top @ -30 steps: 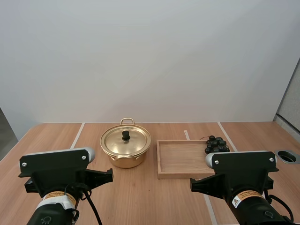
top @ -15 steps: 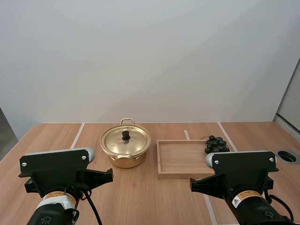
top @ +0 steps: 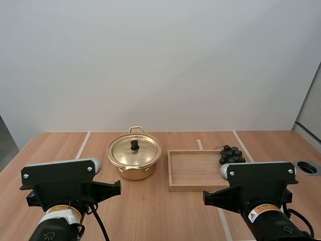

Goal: Open the pot, put the grape inside, and close it

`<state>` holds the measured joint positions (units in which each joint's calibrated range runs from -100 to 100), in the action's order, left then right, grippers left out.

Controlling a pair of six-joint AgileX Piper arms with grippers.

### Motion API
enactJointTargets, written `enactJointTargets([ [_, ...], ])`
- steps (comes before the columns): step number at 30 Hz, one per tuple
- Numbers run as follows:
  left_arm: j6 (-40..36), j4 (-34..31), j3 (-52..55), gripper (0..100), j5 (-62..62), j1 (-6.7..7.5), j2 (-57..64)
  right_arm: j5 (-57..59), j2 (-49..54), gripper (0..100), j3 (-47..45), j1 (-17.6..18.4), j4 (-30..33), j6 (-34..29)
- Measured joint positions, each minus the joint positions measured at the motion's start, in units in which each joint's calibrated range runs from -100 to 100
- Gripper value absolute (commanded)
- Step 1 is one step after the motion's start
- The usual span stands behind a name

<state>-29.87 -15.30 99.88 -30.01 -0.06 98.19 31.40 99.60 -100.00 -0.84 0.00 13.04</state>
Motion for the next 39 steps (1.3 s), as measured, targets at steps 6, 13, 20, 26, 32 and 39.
enactJointTargets([
  [6,0.0,0.0,0.0,0,0.0,0.00,0.0,0.0,0.0,0,0.0,0.0,-3.4,0.0],
  [13,-0.3,0.0,0.0,0,0.4,0.00,0.0,0.0,0.0,0,0.0,0.0,-8.5,0.0],
  [20,-0.3,0.0,-0.1,0,7.3,0.00,0.0,-7.0,0.0,0,0.0,0.0,-6.9,0.0],
  [26,-0.3,0.0,-7.2,0,10.1,0.00,0.0,-6.4,-1.4,0,8.8,0.0,-5.6,0.0],
  [32,0.9,0.0,-18.2,0,9.4,0.00,0.0,1.3,-11.1,0,24.4,0.0,-5.4,0.0],
  [39,5.8,0.0,-31.2,0,-8.4,0.00,-5.6,16.0,-27.2,0,40.6,0.0,-5.4,0.0],
])
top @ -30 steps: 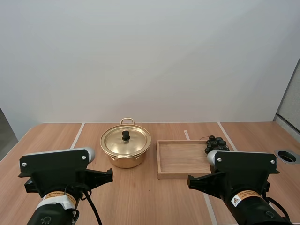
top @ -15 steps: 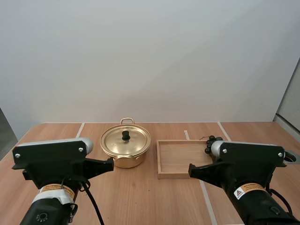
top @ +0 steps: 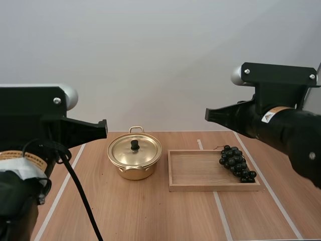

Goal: Open the pot, put the grape inside, and close it

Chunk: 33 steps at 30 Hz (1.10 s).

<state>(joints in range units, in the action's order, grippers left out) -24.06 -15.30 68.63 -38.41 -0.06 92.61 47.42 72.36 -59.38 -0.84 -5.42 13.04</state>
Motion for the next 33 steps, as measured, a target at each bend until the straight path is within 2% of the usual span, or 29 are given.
enactJointTargets([
  [7,1.2,2.3,-9.6,0,-11.9,0.00,-11.8,3.5,-9.4,0,7.4,0.0,0.8,0.0],
  [11,1.8,5.7,-14.6,0,-17.1,0.00,-19.6,3.1,-11.3,0,9.1,0.0,1.3,0.0],
  [18,7.1,10.5,-24.2,0,-26.1,0.00,-36.3,-0.5,-12.1,0,12.2,0.0,1.6,0.0],
  [24,8.0,16.7,-28.4,0,-22.0,0.00,-46.8,-2.2,-15.0,0,13.0,0.0,1.7,0.0],
  [28,8.7,17.0,-28.8,0,-13.3,0.00,-50.3,-3.3,-16.4,0,13.0,0.0,2.7,0.0],
  [33,13.4,17.0,-28.8,0,-7.9,0.00,-51.0,-4.3,-16.4,0,13.1,0.0,7.7,0.0],
])
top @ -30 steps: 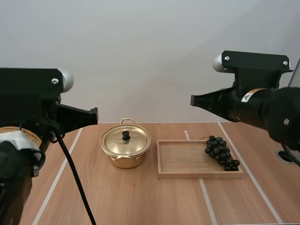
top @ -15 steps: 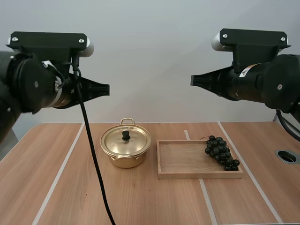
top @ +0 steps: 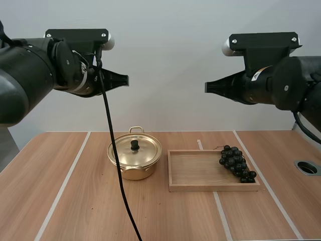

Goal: Open the pot, put the grape inside, and close it

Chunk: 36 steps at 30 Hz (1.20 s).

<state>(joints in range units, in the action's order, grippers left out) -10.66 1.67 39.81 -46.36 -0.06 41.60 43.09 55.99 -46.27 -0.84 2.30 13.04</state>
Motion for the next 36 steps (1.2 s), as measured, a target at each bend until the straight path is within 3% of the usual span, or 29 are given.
enactJointTargets([
  [1,1.7,0.0,0.0,0,1.0,0.00,0.0,-0.3,0.0,0,0.0,0.0,0.7,0.0],
  [3,5.4,0.0,-0.1,2,2.9,0.00,0.1,-1.0,0.0,19,0.0,0.0,1.5,0.0],
  [5,7.8,0.0,-0.1,15,4.5,0.00,0.1,-1.7,0.0,69,0.0,0.0,2.2,0.0],
  [6,9.0,0.0,-0.1,32,5.0,0.00,0.1,-2.0,0.0,99,0.0,0.0,2.8,0.0],
  [9,11.2,0.0,-0.1,99,5.3,0.00,0.1,-3.3,0.0,100,0.0,0.0,4.4,0.0],
  [21,17.2,0.9,-0.4,100,2.2,0.00,-0.5,-4.1,0.0,100,0.1,0.0,7.4,0.3],
  [30,27.7,16.1,-8.0,100,-23.8,0.00,-11.5,-1.1,-4.1,100,0.4,0.0,8.0,0.3],
  [36,28.8,18.9,-9.8,100,-29.3,0.00,-17.5,1.7,-8.6,100,0.4,0.0,8.9,0.3],
])
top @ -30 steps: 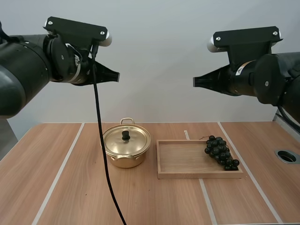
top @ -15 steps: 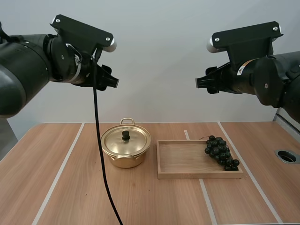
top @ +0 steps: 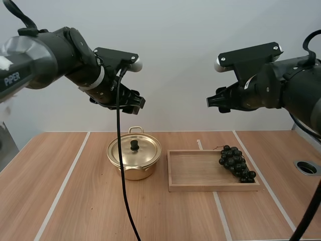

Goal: Open the pot, put the grape inside, and close it

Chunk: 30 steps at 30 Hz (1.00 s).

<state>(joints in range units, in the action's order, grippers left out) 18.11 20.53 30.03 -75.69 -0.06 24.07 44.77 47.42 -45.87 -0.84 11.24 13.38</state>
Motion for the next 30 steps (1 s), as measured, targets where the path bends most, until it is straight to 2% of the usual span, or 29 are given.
enactJointTargets([
  [10,1.2,0.6,-0.1,100,-2.8,0.12,-8.9,0.6,-1.4,100,0.0,0.0,1.1,0.0],
  [13,1.3,0.3,-0.1,100,-2.8,1.30,-11.7,0.6,-1.4,100,0.0,0.0,1.2,0.0],
  [16,1.3,0.2,-0.1,100,-2.6,3.20,-14.6,0.6,-1.4,100,0.0,0.0,1.2,0.0],
  [20,-0.8,-4.3,-0.1,100,0.3,5.25,-18.1,0.6,-1.4,100,0.0,0.0,1.3,0.0],
  [26,-3.9,-12.3,-0.1,100,7.5,5.66,-19.5,0.6,-1.4,100,0.0,0.0,1.4,0.0],
  [30,-4.7,-13.7,-0.1,100,9.3,5.61,-19.6,0.6,-1.4,100,0.0,0.0,1.4,0.0],
])
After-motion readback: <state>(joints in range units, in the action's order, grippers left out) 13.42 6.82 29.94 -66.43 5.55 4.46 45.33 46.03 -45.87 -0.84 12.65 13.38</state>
